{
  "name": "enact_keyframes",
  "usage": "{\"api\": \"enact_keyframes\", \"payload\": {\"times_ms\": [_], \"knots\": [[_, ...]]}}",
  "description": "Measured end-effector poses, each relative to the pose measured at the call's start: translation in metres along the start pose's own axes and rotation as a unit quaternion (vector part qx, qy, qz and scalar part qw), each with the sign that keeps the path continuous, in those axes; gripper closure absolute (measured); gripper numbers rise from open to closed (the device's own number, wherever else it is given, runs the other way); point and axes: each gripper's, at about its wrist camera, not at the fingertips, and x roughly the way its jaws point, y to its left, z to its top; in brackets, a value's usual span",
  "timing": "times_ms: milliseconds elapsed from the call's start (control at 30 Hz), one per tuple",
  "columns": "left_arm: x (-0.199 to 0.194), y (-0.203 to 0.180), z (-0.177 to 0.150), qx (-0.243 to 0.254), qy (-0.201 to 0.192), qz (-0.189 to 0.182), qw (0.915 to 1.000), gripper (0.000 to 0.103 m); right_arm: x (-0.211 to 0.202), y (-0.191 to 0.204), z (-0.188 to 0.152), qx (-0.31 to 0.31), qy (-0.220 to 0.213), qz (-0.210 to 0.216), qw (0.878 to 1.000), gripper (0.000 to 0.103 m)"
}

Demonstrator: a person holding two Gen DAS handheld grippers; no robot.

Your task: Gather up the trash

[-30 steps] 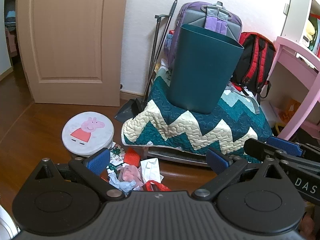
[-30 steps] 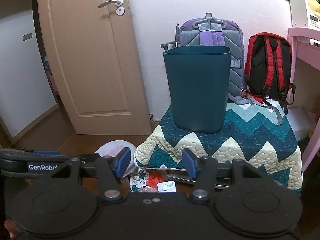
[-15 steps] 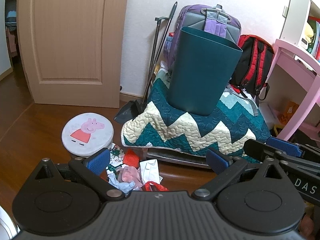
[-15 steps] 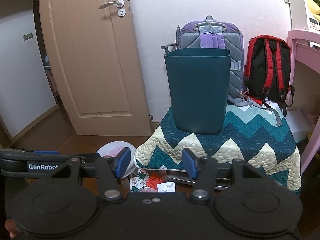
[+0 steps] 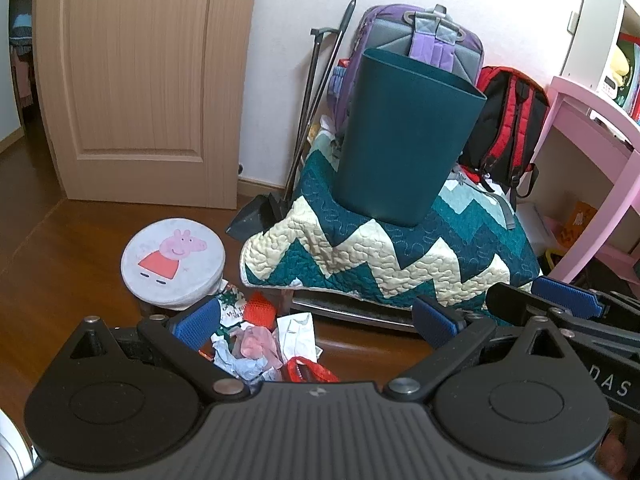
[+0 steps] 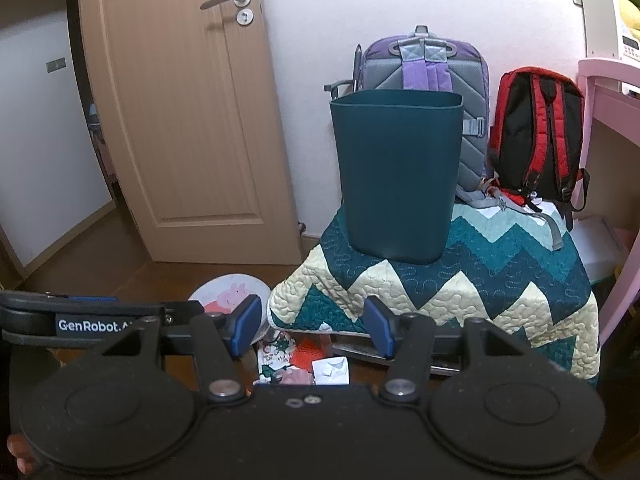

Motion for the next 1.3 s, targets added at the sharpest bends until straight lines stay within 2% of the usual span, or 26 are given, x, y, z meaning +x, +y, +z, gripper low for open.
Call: {"api": "enact_keyframes", "payload": {"times_ms": [167, 433, 700, 833, 967, 1067, 1167, 1300], "knots": [[0.022, 0.0, 0.003, 0.0, 0.022, 0.002, 0.9998, 0.0, 0.02, -0.008, -0.001, 0.003, 0.024, 0.002, 1.0, 0.047], [0.078, 0.009, 0.007, -0.009, 0.083, 0.01, 0.9964, 0.0, 0.077, -0.025, -0.004, 0.02, 0.091, 0.009, 0.996, 0.047], [0.143, 0.041, 0.022, -0.025, 0.103, 0.038, 0.9936, 0.0, 0.149, -0.039, -0.011, 0.015, 0.134, 0.008, 0.991, 0.047], [0.181, 0.065, 0.031, -0.025, 0.115, 0.05, 0.9918, 0.0, 0.195, -0.056, -0.024, -0.02, 0.147, 0.003, 0.989, 0.047], [0.225, 0.088, 0.034, -0.004, 0.147, 0.055, 0.9876, 0.0, 0.234, -0.079, -0.045, -0.023, 0.191, 0.011, 0.981, 0.047], [0.259, 0.097, 0.029, 0.041, 0.175, 0.045, 0.9827, 0.0, 0.263, -0.09, -0.063, -0.013, 0.23, 0.015, 0.973, 0.047], [0.29, 0.098, 0.023, 0.082, 0.195, 0.043, 0.9763, 0.0, 0.285, -0.09, -0.08, -0.019, 0.25, 0.023, 0.968, 0.047], [0.333, 0.103, 0.018, 0.098, 0.235, 0.02, 0.9669, 0.0, 0.318, -0.084, -0.107, -0.033, 0.291, 0.03, 0.956, 0.047]]}}
